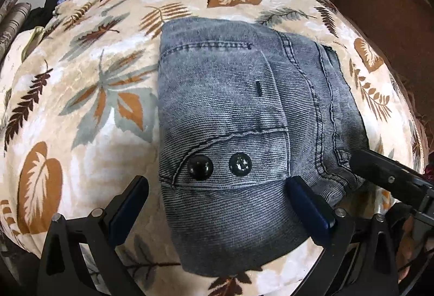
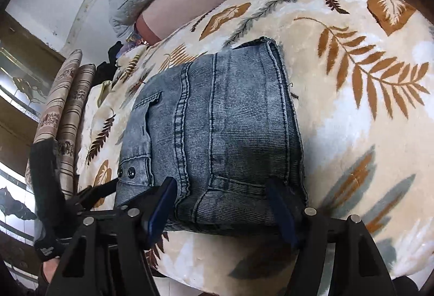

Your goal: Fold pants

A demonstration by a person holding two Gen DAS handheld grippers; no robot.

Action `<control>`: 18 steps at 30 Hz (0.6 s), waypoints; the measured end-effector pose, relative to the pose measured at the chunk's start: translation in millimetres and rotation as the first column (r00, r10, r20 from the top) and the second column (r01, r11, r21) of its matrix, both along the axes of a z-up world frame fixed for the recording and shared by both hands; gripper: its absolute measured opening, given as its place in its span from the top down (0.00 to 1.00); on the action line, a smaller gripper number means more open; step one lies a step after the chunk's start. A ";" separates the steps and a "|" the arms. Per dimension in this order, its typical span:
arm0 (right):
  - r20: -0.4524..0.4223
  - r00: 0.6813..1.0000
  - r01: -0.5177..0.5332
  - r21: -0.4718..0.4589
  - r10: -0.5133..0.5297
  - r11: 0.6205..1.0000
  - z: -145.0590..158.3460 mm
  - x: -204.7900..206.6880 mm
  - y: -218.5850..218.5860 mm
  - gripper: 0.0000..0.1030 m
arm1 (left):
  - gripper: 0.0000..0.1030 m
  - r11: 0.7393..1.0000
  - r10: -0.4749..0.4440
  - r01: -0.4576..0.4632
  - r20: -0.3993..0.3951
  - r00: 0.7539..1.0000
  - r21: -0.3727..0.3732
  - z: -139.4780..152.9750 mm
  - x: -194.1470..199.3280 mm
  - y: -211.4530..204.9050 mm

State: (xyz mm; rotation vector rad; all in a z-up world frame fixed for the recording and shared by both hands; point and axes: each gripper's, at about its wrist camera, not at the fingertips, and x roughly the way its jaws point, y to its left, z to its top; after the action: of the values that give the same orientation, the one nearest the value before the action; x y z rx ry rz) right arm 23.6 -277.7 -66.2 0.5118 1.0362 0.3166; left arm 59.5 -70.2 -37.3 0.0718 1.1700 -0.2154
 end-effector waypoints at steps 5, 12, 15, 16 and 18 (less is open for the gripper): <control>0.007 1.000 0.005 0.029 -0.006 1.000 -3.5 -2.9 -5.1 0.30 | 0.00 1.000 0.011 -0.011 0.015 1.000 0.001 8.2 -2.8 5.3; 0.003 1.000 0.000 0.018 0.000 1.000 -2.4 -1.8 -2.8 0.28 | 0.00 0.999 0.038 -0.038 0.025 0.999 -0.002 14.5 -0.8 16.3; -0.001 1.000 -0.002 0.015 0.002 1.000 -1.9 -1.6 -2.3 0.28 | 0.00 0.999 0.046 -0.046 0.026 0.999 -0.002 15.5 -0.5 19.5; -0.004 1.000 -0.003 0.014 0.003 1.000 -1.5 -1.4 -2.3 0.28 | 0.00 0.999 0.048 -0.048 0.026 0.998 -0.002 15.8 -0.4 20.5; -0.008 1.000 -0.004 0.012 0.004 1.000 -1.1 -1.2 -2.3 0.28 | 0.00 0.999 0.049 -0.049 0.027 0.998 -0.002 16.3 -0.5 21.6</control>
State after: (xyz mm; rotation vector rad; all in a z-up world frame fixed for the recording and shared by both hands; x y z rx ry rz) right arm 22.5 -280.0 -67.3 0.5223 1.0433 0.3246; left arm 59.1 -48.6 -21.0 0.0442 1.1438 -0.1718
